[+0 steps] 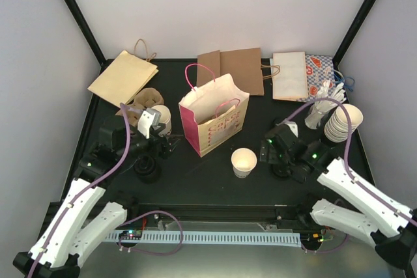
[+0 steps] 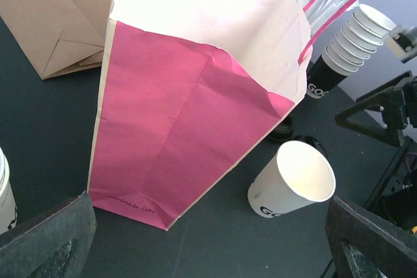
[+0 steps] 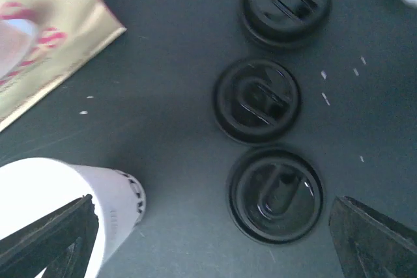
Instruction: Pack the takeout coffee
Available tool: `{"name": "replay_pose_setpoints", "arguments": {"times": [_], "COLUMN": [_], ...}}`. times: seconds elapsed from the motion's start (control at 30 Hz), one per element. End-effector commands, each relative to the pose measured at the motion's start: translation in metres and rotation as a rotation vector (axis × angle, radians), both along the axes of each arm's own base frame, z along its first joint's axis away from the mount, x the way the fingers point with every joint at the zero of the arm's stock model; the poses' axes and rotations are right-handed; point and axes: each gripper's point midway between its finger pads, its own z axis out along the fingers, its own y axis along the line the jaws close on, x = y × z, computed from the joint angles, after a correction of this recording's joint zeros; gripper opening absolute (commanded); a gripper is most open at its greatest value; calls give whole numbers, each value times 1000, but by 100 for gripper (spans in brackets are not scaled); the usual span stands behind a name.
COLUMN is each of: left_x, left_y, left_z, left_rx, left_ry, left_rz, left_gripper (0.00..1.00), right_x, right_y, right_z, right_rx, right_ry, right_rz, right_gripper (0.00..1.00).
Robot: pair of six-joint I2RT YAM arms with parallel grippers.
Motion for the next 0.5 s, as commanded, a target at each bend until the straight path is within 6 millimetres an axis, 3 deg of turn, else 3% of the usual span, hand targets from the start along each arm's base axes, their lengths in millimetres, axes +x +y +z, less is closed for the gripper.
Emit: {"name": "replay_pose_setpoints", "arguments": {"times": [0.0, 0.13, 0.23, 0.37, 0.47], "left_x": [-3, -4, -3, 0, -2], "left_y": [-2, -1, 0, 2, 2], "left_z": [14, 9, 2, -13, -13], "left_rx": [-12, -9, -4, 7, 4], "left_ry": [-36, -36, -33, -16, -16], "left_rz": [-23, -24, -17, 5, 5], "left_gripper": [99, 99, 99, 99, 99], "right_x": [-9, -14, -16, -8, -4], "right_y": [-26, -53, -62, -50, -45], "right_z": [-24, -49, -62, -71, -87], "right_rx": [117, 119, 73, 139, 168], "right_ry": [54, 103, 152, 177, 207], "right_rz": [-205, -397, -445, -408, -384], "right_gripper": [100, 100, 100, 100, 100]}}
